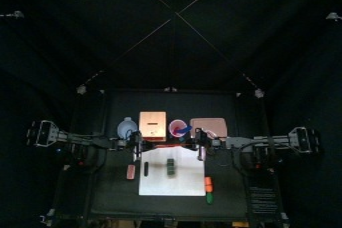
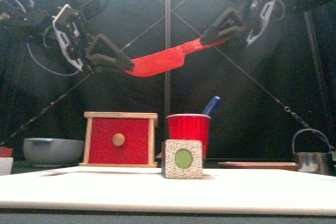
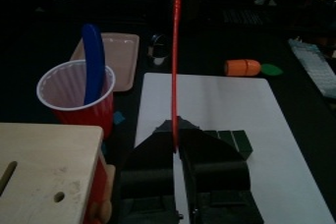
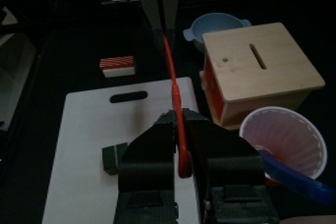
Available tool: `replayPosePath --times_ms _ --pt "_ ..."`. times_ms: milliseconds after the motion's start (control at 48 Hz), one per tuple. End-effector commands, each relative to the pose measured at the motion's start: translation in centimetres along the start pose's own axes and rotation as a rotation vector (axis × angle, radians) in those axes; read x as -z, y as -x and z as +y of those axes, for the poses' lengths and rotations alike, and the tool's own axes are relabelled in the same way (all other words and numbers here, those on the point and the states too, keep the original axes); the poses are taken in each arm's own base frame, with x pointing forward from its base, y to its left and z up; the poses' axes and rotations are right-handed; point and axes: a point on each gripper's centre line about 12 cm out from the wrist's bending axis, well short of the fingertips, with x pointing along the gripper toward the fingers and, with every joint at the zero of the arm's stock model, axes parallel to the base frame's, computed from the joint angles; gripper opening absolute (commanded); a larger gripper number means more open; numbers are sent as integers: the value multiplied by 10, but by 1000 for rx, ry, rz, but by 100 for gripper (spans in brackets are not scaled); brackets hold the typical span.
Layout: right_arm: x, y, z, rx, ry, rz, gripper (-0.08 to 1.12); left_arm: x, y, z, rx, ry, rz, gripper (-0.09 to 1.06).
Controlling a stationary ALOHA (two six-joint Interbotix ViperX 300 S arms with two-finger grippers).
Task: Cut the sushi into 4 pieces with the knife
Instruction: Cut the sushi into 4 pieces
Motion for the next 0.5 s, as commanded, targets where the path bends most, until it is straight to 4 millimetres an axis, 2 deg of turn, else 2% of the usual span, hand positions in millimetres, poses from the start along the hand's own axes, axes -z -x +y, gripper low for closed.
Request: replayPosePath --times_ms 21,146,292,500 --pt "0 -7 1 -2 -30 6 12 -20 -4 1 -4 2 -77 20" --pt "11 -13 2 1 -55 60 12 -18 -2 -1 4 5 -98 20" --pt "26 -18 9 -7 -66 155 12 -7 1 -4 11 13 -90 20" --pt "51 -27 20 -20 -95 292 12 9 -6 -21 47 42 -57 20"
